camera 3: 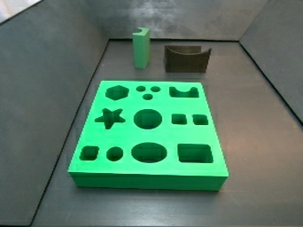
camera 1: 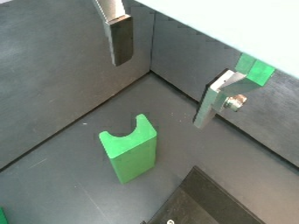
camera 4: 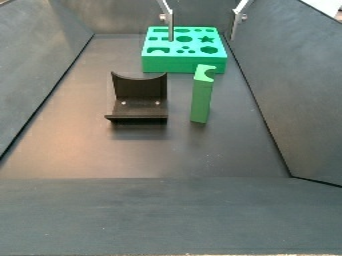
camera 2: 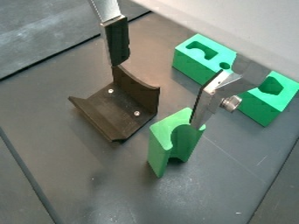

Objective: Pick up the arch object. Move up. Move to above the board. Insert the arch object.
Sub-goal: Pick up the arch object.

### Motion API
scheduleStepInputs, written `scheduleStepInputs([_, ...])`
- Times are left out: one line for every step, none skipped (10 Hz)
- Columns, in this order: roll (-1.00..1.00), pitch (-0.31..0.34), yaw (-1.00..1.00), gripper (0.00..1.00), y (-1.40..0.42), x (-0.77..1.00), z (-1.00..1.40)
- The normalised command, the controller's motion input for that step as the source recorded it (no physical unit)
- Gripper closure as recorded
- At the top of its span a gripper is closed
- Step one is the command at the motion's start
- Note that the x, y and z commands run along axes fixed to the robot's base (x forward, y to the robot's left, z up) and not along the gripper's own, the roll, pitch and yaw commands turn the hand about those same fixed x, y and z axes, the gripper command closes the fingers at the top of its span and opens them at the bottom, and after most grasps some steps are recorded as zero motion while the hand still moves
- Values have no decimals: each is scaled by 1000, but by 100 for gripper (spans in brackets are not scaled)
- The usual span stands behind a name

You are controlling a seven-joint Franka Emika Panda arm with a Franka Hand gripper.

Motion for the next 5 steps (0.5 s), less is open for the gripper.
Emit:
scheduleStepInputs([-40,0,-423,0,-143,0,-260])
scheduleStepInputs([-67,0,-831,0,-146,0,-509])
scheduleStepInputs([-121,0,-791,0,-126,-91,-669])
scheduleStepInputs([-147,13,-706,0,-71,0,-740])
scheduleStepInputs([-147,0,-463,0,-60,-123,-817])
